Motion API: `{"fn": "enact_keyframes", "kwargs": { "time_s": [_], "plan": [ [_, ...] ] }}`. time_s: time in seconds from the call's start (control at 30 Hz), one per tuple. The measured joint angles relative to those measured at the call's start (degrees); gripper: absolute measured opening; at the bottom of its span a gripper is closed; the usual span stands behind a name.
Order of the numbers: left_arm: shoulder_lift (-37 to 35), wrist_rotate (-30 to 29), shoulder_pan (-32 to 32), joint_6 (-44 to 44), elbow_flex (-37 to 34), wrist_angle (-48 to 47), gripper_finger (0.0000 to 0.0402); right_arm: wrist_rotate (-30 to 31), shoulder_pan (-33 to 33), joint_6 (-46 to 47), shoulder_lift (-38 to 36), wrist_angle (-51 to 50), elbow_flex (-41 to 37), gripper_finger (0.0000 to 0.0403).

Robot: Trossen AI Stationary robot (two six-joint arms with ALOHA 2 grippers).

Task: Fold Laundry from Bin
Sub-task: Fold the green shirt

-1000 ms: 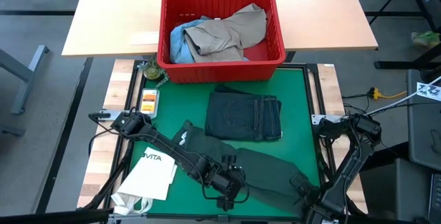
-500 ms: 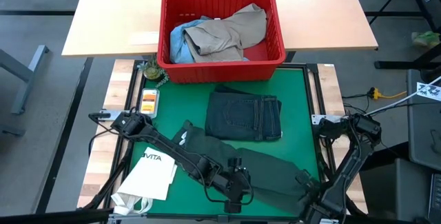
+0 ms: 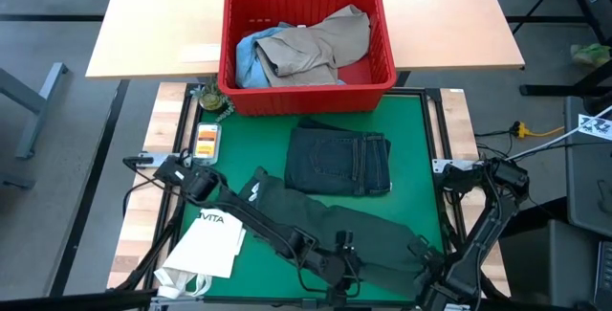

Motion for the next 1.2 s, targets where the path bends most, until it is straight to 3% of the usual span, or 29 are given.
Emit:
{"fn": "enact_keyframes", "kwargs": {
  "time_s": [0.27,0.6,0.8,0.9,1.0,1.2],
  "plan": [
    [3.4,-1.7,1.5,5.3,0.0,14.0,0.0169,0.0,0.0,-0.1,0.0,-0.6,0.0,0.0131],
    [3.1,0.9,4.0,5.5,2.3,17.4,0.0169,0.9,0.0,-2.1,0.0,-2.5,0.0,0.0131],
    [3.3,1.4,3.1,7.0,2.3,9.2,0.0169,2.0,0.0,-0.7,0.0,-2.2,0.0,0.0131],
    [3.1,-1.1,3.3,4.3,2.3,0.2,0.0169,2.0,0.0,-0.7,0.0,-2.1,0.0,0.0131],
    [3.0,-4.5,3.8,2.7,2.2,-3.0,0.0166,2.0,0.0,-0.7,0.0,-2.1,0.0,0.0131],
    [-1.9,-5.8,5.1,1.8,2.2,-14.2,0.0141,2.1,0.0,-0.7,0.0,-2.1,0.0,0.0131]
  ]
}}
